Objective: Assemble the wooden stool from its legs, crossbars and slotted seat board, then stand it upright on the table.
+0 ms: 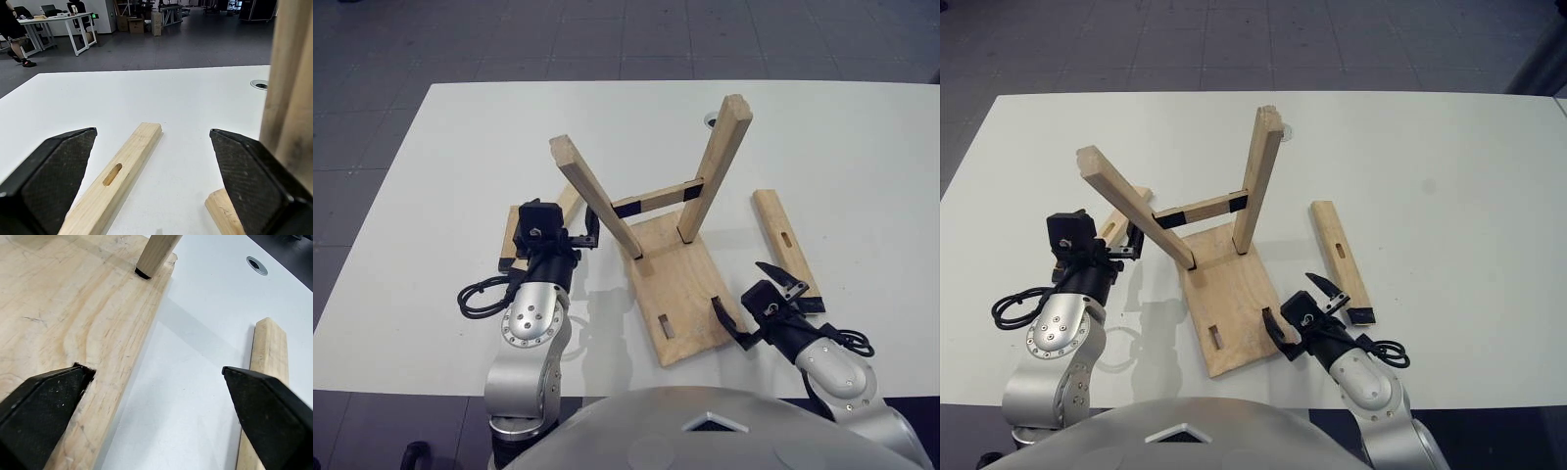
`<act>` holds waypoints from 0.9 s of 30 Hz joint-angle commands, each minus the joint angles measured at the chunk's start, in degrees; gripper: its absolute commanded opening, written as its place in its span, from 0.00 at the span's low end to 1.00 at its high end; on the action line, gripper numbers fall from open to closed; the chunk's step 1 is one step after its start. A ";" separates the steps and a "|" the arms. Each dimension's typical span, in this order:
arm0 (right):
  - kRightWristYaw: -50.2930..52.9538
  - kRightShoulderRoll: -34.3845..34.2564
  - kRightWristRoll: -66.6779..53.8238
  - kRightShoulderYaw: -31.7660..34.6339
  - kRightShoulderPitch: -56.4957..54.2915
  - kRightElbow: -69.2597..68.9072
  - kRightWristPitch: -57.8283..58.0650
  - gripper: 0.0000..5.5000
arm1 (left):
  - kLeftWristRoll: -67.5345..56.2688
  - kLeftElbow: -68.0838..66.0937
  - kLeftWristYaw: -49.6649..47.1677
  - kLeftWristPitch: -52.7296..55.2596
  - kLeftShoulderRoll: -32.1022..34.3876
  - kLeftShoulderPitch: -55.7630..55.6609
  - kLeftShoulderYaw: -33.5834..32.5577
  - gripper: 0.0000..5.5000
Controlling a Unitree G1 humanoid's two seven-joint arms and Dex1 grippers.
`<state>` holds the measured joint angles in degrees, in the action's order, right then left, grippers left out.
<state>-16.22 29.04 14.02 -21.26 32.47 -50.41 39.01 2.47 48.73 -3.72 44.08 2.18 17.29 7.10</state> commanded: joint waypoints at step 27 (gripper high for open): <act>13.07 -14.99 12.87 -3.31 0.18 -2.71 16.29 0.94 | -0.03 0.57 0.59 0.60 0.13 0.40 0.22 0.78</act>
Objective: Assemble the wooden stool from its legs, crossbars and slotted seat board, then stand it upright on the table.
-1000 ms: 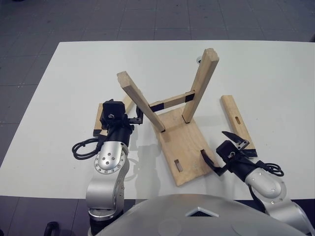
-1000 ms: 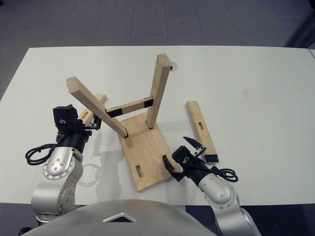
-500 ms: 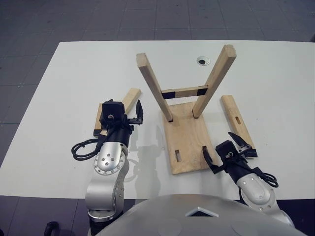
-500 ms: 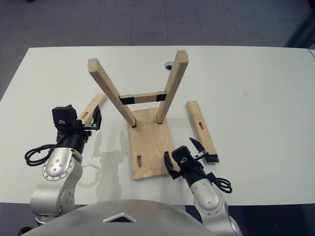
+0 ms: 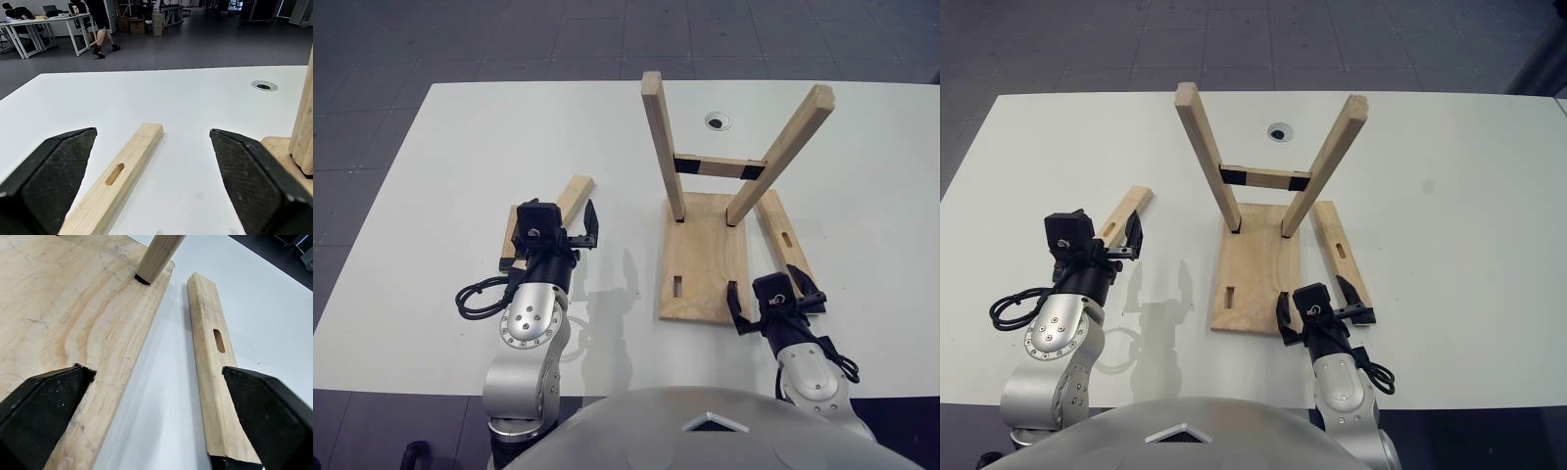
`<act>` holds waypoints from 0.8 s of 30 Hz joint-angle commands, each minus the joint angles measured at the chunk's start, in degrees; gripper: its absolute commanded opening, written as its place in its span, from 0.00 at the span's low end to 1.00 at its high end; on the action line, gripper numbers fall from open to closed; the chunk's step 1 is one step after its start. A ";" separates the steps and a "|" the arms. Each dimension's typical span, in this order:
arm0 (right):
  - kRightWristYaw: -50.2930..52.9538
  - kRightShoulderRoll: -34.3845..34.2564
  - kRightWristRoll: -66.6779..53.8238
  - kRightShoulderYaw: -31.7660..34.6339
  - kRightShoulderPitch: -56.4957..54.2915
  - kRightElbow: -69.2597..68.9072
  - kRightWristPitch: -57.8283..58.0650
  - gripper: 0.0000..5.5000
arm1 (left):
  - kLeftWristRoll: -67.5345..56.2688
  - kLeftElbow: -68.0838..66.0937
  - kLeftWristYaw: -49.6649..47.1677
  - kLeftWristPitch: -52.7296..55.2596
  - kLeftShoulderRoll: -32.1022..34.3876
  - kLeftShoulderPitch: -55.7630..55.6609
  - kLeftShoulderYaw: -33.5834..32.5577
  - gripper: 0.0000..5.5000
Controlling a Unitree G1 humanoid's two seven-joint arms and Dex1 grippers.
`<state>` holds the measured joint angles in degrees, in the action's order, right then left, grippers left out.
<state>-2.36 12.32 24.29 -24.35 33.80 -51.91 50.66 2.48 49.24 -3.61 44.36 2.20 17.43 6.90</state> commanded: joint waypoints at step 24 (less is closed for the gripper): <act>-14.78 -0.85 -11.32 11.34 -2.06 3.06 -8.35 0.94 | -18.38 -9.85 16.53 2.60 7.01 -40.91 -11.74 0.78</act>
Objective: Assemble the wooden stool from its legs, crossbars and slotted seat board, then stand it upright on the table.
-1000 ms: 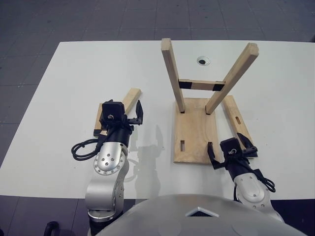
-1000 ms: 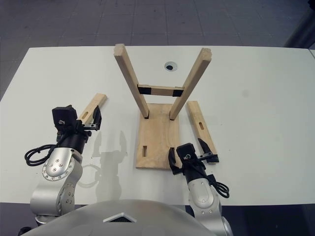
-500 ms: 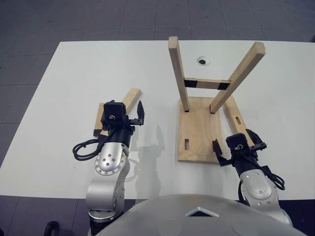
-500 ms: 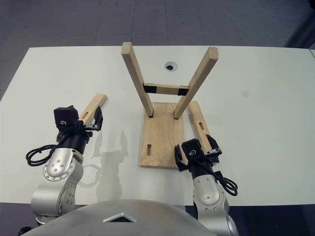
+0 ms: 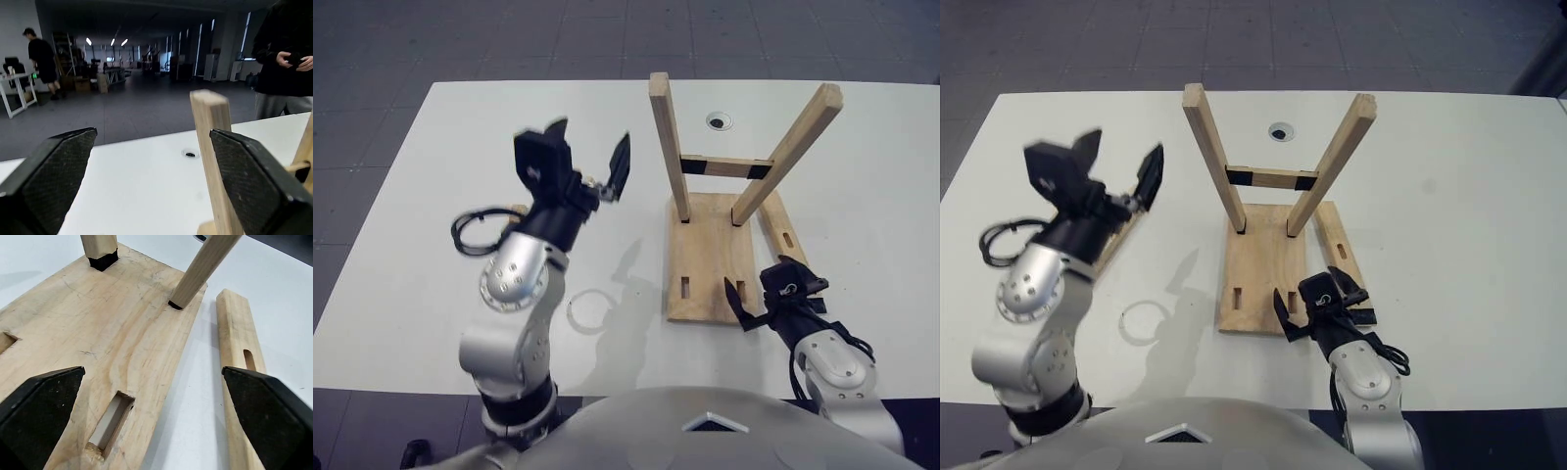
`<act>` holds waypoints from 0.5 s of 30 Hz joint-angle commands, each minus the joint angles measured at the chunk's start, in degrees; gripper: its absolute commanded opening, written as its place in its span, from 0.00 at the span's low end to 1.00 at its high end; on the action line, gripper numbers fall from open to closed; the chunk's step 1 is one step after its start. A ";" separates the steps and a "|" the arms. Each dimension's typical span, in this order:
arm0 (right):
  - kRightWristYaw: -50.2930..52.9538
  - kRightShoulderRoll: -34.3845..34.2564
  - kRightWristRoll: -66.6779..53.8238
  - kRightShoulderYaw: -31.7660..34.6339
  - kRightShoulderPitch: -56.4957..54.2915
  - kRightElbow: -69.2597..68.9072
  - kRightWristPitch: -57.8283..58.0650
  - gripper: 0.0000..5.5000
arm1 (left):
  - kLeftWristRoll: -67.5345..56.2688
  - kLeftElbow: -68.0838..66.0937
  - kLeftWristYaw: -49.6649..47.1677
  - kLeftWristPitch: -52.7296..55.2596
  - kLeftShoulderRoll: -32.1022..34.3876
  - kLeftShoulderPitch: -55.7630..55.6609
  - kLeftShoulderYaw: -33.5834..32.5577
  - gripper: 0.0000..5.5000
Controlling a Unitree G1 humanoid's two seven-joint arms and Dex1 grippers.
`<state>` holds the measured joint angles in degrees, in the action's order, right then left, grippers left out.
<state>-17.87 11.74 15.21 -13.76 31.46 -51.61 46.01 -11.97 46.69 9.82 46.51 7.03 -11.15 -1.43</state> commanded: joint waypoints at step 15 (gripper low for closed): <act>2.62 1.66 -4.14 -4.00 -0.06 8.51 -9.13 0.94 | -6.46 -39.70 10.27 -12.44 -0.27 -34.34 3.33 0.78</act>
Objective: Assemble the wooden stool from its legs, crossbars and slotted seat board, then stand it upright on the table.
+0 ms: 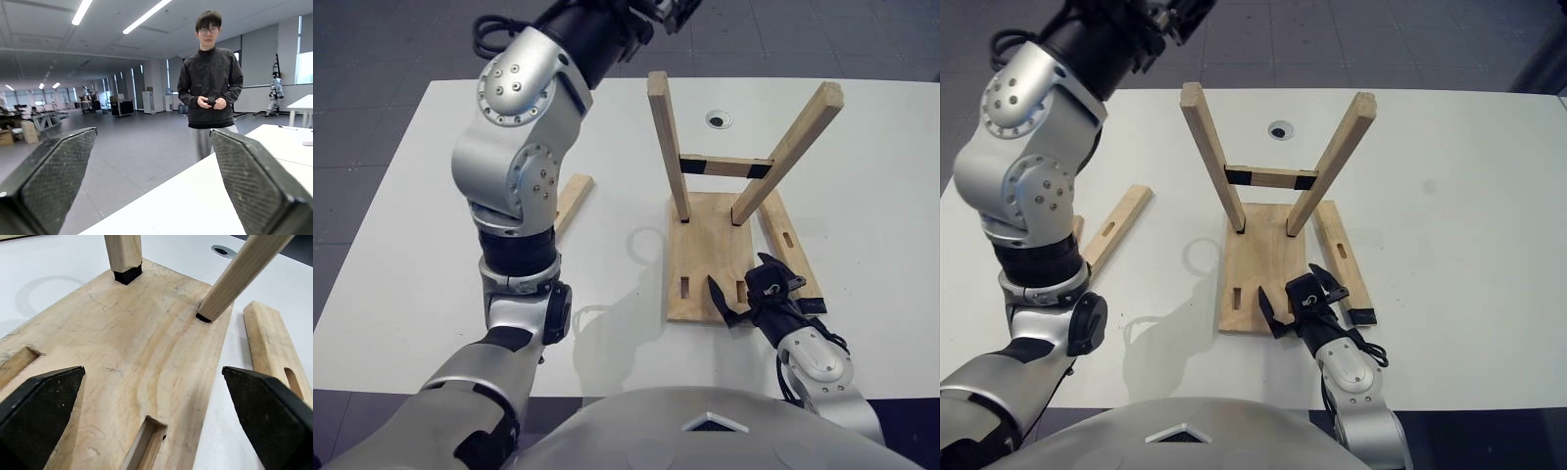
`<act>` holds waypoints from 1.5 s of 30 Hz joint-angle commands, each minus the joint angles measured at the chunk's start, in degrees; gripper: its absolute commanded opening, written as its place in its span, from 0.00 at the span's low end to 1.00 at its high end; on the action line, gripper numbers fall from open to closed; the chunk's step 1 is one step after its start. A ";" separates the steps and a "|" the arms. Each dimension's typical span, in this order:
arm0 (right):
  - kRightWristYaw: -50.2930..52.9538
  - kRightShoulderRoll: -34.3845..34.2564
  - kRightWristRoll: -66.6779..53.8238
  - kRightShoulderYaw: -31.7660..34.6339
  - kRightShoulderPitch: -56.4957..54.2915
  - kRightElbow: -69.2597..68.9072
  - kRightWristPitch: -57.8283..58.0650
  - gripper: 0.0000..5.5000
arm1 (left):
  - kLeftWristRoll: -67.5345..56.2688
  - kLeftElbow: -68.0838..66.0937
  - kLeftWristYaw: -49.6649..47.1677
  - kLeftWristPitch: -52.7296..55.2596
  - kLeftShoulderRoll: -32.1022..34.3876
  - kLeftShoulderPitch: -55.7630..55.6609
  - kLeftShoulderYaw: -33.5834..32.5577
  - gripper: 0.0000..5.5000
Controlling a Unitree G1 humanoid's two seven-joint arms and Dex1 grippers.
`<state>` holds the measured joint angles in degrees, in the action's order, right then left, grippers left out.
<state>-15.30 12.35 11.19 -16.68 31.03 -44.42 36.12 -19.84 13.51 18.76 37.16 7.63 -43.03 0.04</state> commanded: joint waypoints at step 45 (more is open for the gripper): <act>3.96 1.55 -1.28 -4.15 0.45 -0.11 2.18 0.94 | -18.50 -9.59 5.50 -1.89 -3.41 -12.59 -8.41 0.78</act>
<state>-11.48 13.54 10.00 -20.56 30.88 -45.25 37.16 -35.42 1.26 25.97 32.72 3.41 -53.06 -6.03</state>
